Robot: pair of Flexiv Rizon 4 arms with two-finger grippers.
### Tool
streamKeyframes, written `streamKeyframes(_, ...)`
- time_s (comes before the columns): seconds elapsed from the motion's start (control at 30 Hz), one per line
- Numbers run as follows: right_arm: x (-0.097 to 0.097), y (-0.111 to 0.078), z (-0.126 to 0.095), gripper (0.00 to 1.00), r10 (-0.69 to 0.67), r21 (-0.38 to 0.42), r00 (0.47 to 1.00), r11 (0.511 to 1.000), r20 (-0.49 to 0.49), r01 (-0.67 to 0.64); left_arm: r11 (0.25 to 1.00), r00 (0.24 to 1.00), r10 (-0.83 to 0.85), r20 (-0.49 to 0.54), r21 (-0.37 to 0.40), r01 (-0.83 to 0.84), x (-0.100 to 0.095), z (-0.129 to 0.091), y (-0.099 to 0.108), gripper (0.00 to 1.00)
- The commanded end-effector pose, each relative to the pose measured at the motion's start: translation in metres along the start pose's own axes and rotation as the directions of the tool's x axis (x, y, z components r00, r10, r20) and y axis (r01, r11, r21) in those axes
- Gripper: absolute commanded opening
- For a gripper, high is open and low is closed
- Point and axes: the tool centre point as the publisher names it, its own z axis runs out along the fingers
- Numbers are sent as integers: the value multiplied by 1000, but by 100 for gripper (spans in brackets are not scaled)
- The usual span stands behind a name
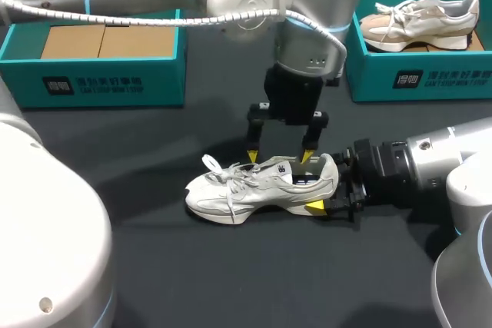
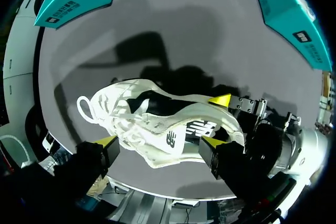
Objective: Take the shoe out of the shoebox, open the shoe tongue, remove and reinsert the insole, then place the shoe into the shoebox
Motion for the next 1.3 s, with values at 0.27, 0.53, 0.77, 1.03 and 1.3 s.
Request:
streamKeyframes(0.27,1,1,1,0,1,4,1000,1000,2,-1,1000,996,-23,85,-5,23,12,20,1,100)
streamKeyframes(0.53,1,1,1,0,1,4,1000,1000,2,-1,998,984,-46,172,-29,52,3,31,4,98)
streamKeyframes(0.77,1,1,1,0,1,4,1000,1000,2,-1,998,976,-54,212,-32,62,-4,36,7,73)
streamKeyframes(1.03,1,1,1,0,1,4,1000,1000,2,-1,998,975,-45,219,-31,53,-14,29,9,49)
streamKeyframes(1.3,1,1,1,0,1,4,1000,1000,2,-1,1000,973,-27,227,-5,29,-22,22,11,43)
